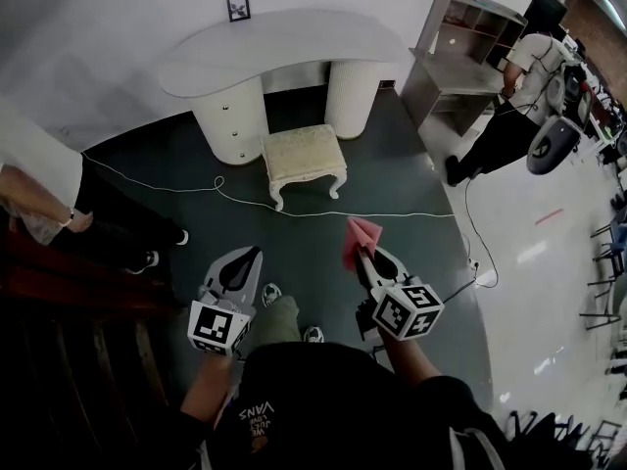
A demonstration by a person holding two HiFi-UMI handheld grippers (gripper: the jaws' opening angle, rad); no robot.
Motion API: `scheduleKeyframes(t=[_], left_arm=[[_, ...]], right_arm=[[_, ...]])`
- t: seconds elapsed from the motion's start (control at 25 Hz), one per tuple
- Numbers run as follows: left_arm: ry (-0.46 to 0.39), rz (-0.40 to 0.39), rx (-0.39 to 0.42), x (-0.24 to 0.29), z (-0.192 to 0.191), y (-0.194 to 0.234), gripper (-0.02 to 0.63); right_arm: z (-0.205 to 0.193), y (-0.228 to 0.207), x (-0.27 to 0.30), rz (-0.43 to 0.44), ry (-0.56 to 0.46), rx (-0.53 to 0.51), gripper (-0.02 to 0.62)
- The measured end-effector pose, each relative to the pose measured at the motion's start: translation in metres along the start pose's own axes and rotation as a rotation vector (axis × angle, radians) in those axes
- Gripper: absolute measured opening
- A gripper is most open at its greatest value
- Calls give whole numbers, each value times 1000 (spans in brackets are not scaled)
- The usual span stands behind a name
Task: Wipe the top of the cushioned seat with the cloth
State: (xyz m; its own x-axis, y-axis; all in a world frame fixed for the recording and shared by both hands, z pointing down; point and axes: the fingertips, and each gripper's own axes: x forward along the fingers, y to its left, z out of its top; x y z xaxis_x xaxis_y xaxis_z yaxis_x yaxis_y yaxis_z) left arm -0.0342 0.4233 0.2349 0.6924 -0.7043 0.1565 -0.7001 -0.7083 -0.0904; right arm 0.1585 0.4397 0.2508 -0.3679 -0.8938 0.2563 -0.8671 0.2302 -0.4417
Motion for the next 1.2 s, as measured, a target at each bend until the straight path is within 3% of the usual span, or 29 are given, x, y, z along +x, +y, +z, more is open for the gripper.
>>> scheduleKeyframes(t=[0.44, 0.84, 1.2], left_arm=[[2, -7, -11, 71, -2, 102, 18], [14, -69, 1, 137, -4, 208, 18], [54, -86, -47, 183, -9, 257, 18]], right_arm=[[31, -10, 116, -10, 14, 17, 26], [68, -5, 233, -40, 7, 18, 26], [89, -19, 286, -80, 33, 21, 26]])
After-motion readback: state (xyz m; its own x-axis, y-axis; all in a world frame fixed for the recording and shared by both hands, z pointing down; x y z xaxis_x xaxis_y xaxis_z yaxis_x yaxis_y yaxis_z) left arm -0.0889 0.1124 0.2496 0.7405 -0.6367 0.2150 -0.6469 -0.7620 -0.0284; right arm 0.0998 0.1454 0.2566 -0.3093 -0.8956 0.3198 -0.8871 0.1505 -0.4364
